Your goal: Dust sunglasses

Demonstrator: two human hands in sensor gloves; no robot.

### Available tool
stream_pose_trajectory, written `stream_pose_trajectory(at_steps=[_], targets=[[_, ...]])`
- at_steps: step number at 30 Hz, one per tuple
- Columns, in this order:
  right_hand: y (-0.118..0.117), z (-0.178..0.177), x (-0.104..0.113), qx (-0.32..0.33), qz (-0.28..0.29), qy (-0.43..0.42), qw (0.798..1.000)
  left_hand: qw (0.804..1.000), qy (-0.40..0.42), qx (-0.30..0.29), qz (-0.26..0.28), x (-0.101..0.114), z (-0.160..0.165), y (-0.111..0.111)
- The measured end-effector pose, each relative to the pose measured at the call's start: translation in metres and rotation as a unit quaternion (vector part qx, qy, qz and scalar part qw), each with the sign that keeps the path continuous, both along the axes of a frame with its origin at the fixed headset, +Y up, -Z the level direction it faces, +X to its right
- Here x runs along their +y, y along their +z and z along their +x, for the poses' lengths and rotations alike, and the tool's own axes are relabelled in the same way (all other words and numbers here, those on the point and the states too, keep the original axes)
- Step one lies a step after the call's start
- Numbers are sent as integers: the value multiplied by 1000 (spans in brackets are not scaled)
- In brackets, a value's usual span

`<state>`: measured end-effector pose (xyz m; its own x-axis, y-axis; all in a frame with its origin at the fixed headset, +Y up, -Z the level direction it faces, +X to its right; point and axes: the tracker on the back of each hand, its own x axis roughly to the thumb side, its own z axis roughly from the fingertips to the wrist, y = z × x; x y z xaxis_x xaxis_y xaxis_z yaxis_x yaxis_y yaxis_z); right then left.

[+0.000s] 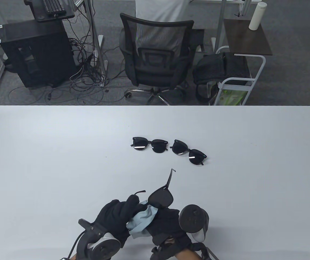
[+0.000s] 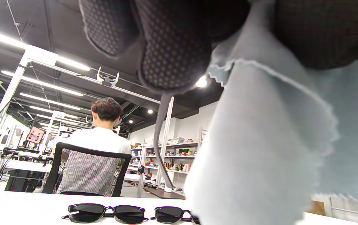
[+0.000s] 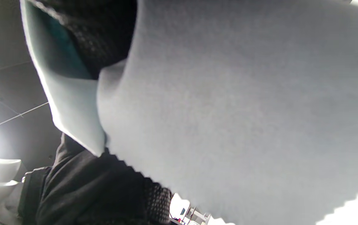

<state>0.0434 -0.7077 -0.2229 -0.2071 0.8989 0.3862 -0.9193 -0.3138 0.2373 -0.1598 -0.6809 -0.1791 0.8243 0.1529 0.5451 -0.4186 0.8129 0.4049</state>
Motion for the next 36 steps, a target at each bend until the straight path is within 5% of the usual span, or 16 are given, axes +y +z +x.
stream_pose_trajectory(at_steps=[15,36], targets=[[1,3,1,-26,26,9,999,1000,9,-17,-2,0,6,5],[3,0,1,20,28,-11,999,1000,3,-1,4,3,0,1]])
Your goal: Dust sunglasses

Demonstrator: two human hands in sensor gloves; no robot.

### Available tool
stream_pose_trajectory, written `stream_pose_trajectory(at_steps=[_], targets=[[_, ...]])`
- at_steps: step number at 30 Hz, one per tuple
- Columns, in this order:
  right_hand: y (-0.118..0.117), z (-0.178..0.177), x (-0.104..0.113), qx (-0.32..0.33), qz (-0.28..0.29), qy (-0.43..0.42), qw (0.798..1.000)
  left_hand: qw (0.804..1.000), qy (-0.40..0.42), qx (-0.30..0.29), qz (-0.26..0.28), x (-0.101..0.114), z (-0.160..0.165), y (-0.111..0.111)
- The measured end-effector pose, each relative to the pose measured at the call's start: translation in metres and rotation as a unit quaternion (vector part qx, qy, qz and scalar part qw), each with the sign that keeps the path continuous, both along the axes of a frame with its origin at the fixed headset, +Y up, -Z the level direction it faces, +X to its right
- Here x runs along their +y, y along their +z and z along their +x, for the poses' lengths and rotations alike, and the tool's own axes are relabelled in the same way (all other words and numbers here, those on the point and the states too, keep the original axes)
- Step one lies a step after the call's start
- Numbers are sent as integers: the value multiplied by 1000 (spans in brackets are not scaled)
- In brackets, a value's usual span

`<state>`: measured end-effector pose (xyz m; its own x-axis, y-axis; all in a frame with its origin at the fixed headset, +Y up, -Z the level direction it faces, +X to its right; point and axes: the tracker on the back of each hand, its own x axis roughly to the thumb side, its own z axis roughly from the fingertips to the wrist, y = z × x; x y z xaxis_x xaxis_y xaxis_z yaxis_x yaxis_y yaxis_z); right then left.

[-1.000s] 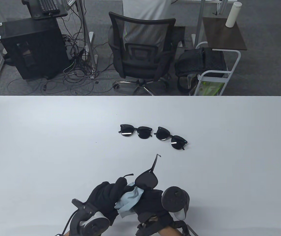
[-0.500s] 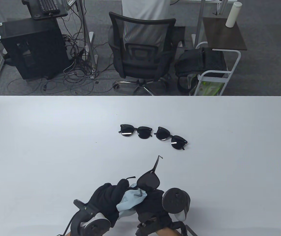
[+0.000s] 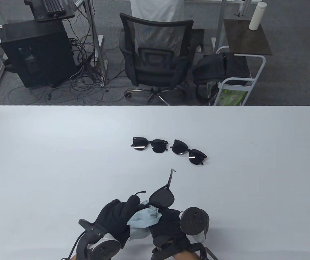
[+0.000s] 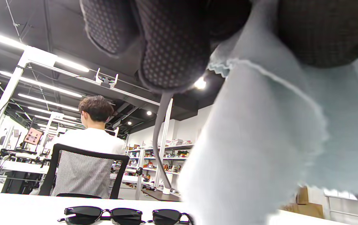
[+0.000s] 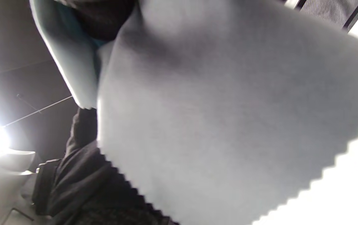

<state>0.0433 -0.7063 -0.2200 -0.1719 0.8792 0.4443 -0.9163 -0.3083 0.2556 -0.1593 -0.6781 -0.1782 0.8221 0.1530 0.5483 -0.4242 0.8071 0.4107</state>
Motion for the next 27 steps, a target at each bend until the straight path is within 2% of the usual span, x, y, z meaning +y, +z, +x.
stream_pose_trajectory(at_steps=[4,11,16,27], targets=[[1,0,1,4,4,-3,1000,1000,2,0,1,1,-1,-1],[-1,0,1,-34,0,14,999,999,12,-35,-17,-1,1,-1],[-4,0,-7,-7,-37,-13,999,1000,7,-22,-18,-1,-2,-4],[-6,3,-8,5,-49,-36,998,1000,14,-19,-8,1,-10,-9]])
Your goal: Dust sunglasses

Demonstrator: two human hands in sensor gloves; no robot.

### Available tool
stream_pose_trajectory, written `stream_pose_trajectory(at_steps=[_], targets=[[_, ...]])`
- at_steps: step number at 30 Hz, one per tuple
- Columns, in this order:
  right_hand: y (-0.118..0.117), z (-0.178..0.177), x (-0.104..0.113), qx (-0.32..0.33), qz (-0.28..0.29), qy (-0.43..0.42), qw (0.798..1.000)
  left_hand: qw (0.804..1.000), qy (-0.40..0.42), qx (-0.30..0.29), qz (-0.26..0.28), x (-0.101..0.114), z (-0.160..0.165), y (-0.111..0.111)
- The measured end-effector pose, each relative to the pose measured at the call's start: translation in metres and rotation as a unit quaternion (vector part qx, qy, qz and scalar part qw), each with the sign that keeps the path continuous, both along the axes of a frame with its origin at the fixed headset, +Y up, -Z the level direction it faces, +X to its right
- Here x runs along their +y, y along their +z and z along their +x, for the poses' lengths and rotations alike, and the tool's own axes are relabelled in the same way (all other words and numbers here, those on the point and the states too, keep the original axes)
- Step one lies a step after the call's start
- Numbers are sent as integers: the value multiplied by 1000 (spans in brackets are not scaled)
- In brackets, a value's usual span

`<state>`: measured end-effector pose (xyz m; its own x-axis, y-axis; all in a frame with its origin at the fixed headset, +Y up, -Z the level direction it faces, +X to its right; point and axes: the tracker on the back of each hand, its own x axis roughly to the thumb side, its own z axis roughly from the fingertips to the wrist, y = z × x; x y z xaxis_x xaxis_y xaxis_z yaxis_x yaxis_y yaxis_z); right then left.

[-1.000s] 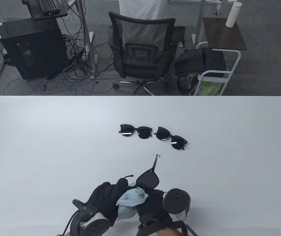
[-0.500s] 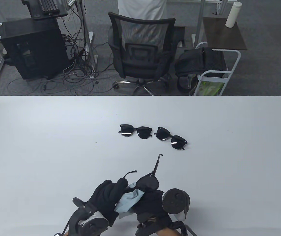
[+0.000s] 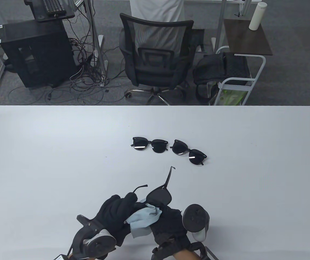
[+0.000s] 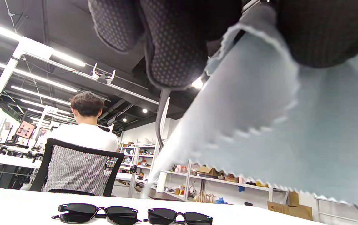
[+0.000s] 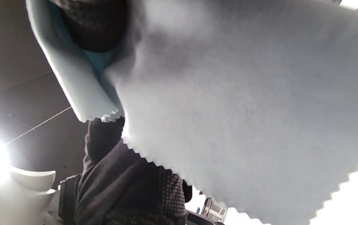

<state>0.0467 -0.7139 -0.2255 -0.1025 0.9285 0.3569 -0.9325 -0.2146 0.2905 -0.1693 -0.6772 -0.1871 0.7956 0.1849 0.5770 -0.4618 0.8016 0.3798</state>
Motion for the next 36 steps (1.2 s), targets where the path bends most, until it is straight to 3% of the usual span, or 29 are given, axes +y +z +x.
stream_pose_trajectory(at_steps=[23,28,33,36], targets=[[-5,11,-1,0,-38,-35,999,1000,-4,14,5,1,-16,-12],[-5,21,2,4,-44,-79,996,999,-29,27,35,5,-26,-12],[-11,40,2,-9,-90,-140,986,993,-85,30,71,6,-32,-14],[-17,47,-1,-28,-134,-128,982,983,-149,29,107,5,-24,-10]])
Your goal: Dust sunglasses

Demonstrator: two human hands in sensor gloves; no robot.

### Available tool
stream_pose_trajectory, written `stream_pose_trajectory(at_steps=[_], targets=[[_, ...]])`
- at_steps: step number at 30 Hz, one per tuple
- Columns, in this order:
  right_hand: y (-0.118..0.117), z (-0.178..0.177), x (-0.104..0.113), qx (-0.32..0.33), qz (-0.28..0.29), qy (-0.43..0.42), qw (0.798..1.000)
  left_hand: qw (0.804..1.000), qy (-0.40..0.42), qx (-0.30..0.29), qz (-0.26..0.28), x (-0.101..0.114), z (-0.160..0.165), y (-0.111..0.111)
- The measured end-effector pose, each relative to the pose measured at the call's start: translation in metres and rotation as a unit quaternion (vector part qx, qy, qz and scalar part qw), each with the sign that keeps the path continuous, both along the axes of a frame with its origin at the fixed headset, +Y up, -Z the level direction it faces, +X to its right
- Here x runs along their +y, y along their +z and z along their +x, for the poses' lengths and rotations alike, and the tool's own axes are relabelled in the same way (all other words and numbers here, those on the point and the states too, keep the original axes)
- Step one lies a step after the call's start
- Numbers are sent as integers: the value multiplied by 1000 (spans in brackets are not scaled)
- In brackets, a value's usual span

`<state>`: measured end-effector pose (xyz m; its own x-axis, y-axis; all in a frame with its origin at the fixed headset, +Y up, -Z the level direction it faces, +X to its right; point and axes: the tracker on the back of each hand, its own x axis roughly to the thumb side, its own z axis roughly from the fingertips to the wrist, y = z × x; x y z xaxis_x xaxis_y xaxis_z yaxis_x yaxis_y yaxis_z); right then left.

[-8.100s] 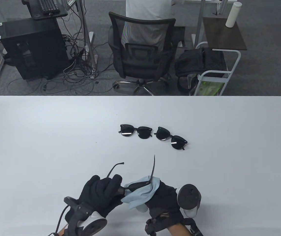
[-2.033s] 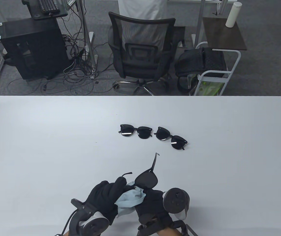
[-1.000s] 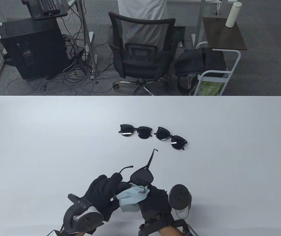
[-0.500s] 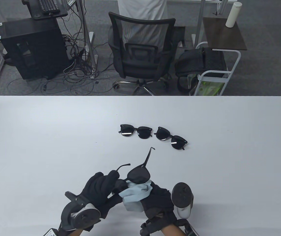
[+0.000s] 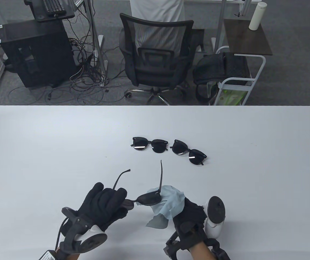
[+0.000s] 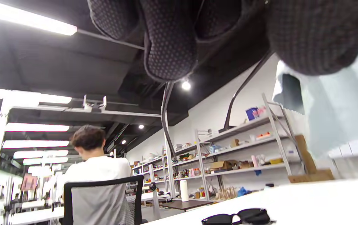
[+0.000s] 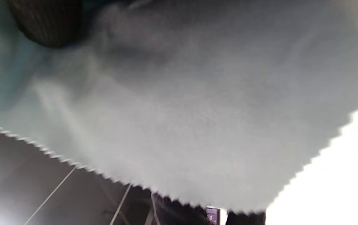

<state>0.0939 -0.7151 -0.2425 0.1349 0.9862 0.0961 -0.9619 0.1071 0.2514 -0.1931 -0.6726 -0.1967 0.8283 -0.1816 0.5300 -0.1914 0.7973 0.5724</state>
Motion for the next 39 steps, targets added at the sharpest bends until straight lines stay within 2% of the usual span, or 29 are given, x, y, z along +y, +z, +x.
stream_pose_trajectory(at_steps=[3,5,8,13,16,18,19,20,21,22,23,24,26,28,32,36,39], targets=[[-4,2,-4,-21,-37,72,997,999,-38,-11,12,-4,12,5],[-5,3,-4,-34,-42,104,993,998,-53,-11,12,-7,15,6],[-6,5,-2,-38,-42,112,992,999,-49,-3,-3,-9,14,3],[-3,6,0,-55,-38,98,993,998,39,10,-56,-11,7,-5],[-3,6,2,-46,-17,71,996,982,145,23,-118,-11,-1,-11],[-2,3,1,-35,-12,49,998,940,261,2,-219,-16,-6,-16],[-1,1,1,-29,-7,43,999,903,324,-23,-283,-21,-7,-20],[0,-1,1,-23,-3,41,999,854,390,-47,-341,-27,-8,-23],[1,-3,1,-22,2,38,999,817,431,-61,-378,-32,-8,-24],[2,-6,1,-18,11,39,999,764,475,-83,-428,-38,-8,-27],[3,-8,1,-15,15,39,999,733,496,-102,-455,-41,-7,-27],[5,-12,2,-7,21,38,999,692,524,-119,-481,-44,-5,-28],[6,-15,3,0,26,39,999,648,559,-127,-502,-47,-4,-27],[7,-20,4,10,34,52,998,636,575,-137,-496,-47,-5,-27],[10,-29,1,27,32,68,997,637,590,-136,-476,-47,-10,-27],[11,-38,-3,44,27,94,994,592,628,-136,-486,-51,-16,-30],[10,-38,-5,41,20,94,995,591,629,-134,-487,-52,-18,-32]])
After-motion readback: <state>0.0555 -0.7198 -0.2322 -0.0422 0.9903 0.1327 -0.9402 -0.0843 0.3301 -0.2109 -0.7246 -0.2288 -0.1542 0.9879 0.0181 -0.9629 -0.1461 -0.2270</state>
